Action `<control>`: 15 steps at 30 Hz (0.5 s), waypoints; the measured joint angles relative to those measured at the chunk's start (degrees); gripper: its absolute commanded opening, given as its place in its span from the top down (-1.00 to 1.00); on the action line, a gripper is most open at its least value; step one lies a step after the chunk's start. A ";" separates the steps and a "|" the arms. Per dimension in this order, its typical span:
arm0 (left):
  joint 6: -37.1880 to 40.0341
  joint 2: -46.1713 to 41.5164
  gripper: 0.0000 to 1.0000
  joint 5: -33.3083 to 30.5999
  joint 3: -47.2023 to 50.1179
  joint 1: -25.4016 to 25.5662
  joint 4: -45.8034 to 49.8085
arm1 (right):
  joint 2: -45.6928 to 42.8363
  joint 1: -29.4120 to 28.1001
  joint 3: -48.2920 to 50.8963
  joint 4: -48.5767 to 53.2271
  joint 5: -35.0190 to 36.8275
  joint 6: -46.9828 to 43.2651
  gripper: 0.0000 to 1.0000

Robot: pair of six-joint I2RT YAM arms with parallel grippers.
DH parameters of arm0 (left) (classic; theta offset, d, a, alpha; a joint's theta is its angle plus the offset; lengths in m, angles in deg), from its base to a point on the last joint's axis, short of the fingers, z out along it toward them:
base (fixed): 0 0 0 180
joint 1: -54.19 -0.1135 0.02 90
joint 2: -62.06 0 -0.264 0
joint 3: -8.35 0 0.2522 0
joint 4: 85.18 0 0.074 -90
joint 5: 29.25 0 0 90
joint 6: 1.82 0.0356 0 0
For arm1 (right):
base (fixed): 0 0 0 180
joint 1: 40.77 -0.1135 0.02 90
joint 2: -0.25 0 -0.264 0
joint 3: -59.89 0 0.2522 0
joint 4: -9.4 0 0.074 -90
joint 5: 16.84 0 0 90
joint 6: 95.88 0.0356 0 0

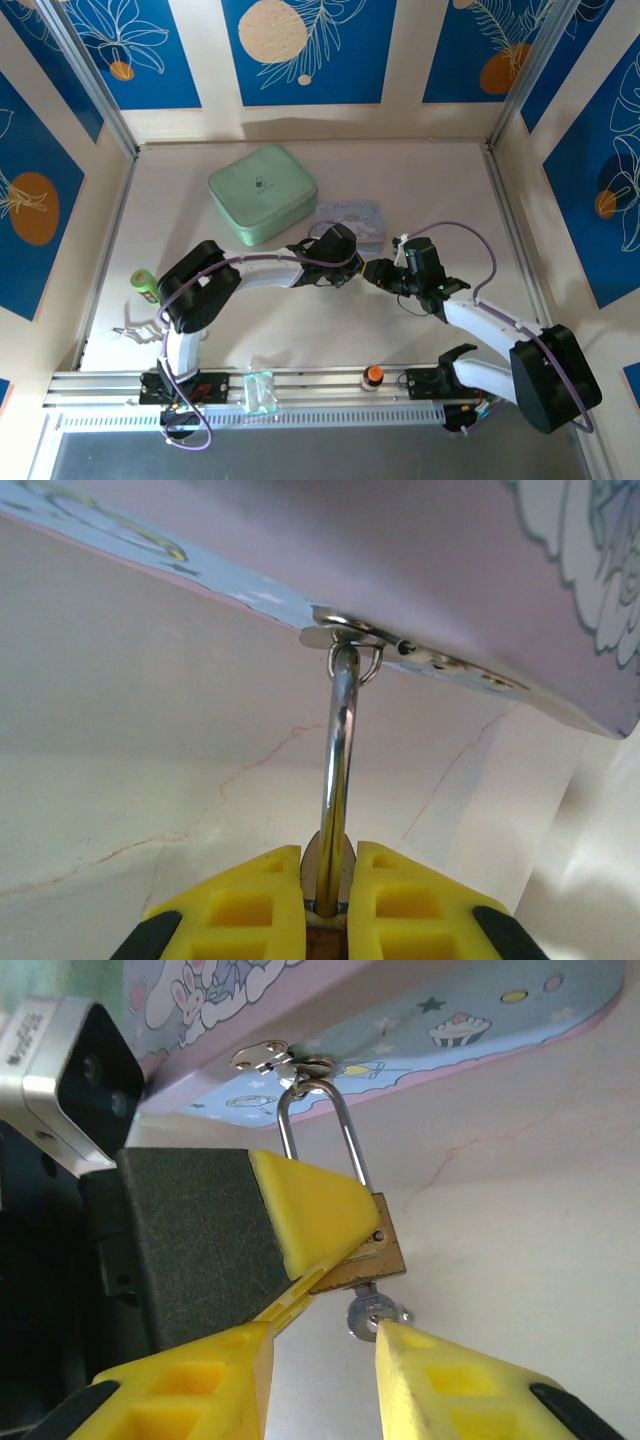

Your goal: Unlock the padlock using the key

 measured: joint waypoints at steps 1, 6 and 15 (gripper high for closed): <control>0.02 -0.04 0.99 0.00 0.02 0.00 -0.02 | 0.04 -0.74 -0.44 0.90 1.22 -1.44 0.37; 0.02 -0.48 1.00 0.02 0.61 -0.02 -0.04 | 0.39 -3.34 -0.90 2.01 5.18 -6.47 0.41; -0.22 -1.92 1.00 0.46 1.99 -0.42 0.24 | 4.96 -4.22 -0.90 -1.11 5.16 -10.21 0.47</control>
